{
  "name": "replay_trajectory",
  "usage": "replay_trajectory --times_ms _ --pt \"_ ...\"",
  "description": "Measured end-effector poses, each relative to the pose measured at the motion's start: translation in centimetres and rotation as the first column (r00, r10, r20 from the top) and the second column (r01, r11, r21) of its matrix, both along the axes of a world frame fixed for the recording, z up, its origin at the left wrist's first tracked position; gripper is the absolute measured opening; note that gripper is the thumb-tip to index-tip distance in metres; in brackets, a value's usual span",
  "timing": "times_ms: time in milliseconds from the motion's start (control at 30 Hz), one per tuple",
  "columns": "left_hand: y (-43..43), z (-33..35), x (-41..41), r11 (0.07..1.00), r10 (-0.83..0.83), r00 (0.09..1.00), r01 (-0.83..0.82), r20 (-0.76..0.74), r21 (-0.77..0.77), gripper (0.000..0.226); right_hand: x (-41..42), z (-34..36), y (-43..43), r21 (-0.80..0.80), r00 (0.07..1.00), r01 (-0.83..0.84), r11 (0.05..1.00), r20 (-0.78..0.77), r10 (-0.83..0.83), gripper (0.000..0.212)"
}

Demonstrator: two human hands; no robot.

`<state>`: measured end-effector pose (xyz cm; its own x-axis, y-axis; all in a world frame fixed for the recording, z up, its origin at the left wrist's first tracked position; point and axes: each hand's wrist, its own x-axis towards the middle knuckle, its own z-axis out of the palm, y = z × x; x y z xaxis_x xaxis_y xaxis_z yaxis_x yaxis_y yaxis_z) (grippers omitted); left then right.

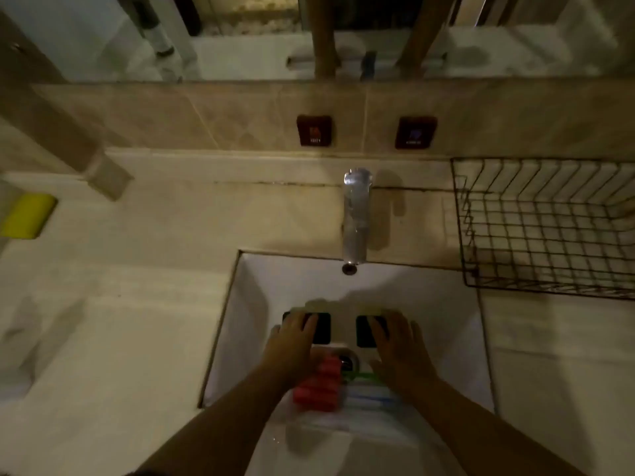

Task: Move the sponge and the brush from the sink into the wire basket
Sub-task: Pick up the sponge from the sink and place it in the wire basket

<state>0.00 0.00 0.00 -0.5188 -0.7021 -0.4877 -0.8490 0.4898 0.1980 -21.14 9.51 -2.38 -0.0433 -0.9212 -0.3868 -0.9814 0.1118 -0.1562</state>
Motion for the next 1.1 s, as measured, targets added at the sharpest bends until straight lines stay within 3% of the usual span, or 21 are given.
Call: replay_trajectory --times_ms 200,333,467,567,667,833,1100 --pt "-0.8 -4.3 -0.6 0.995 0.086 0.996 -0.084 0.039 -0.053 0.08 -0.7 -3.9 -2.2 0.009 1.0 0.004 1.0 0.013 -0.004 0.08" --pt "-1.8 -6.1 -0.9 0.994 0.073 0.995 -0.078 -0.072 -0.072 0.074 -0.6 -5.2 -2.8 -0.047 0.999 0.005 0.999 -0.037 -0.006 0.067" --pt "-2.2 -6.7 -0.6 0.997 0.021 1.0 -0.021 -0.009 -0.073 0.079 -0.1 -5.5 -3.0 -0.06 0.998 0.052 0.997 -0.021 -0.054 0.059" --pt "-2.8 -5.5 0.0 0.994 0.065 0.997 -0.068 -0.039 -0.09 0.079 -0.4 -4.4 -3.9 -0.015 0.996 0.059 0.998 0.067 -0.058 0.059" --pt "-3.3 -3.0 0.6 0.989 0.055 0.988 -0.074 -0.145 -0.129 0.078 -1.2 -1.4 -4.8 0.042 0.976 0.083 0.996 0.198 -0.09 0.066" --pt "-4.5 3.3 1.3 0.978 -0.061 0.976 0.015 -0.211 -0.21 0.075 -1.3 7.4 -5.0 -0.185 0.978 0.118 0.976 0.19 -0.083 0.075" --pt "-5.6 15.5 1.6 0.877 -0.276 0.907 0.101 -0.319 -0.47 0.062 0.3 21.1 -3.1 -0.457 0.978 0.115 0.882 0.208 -0.02 0.062"
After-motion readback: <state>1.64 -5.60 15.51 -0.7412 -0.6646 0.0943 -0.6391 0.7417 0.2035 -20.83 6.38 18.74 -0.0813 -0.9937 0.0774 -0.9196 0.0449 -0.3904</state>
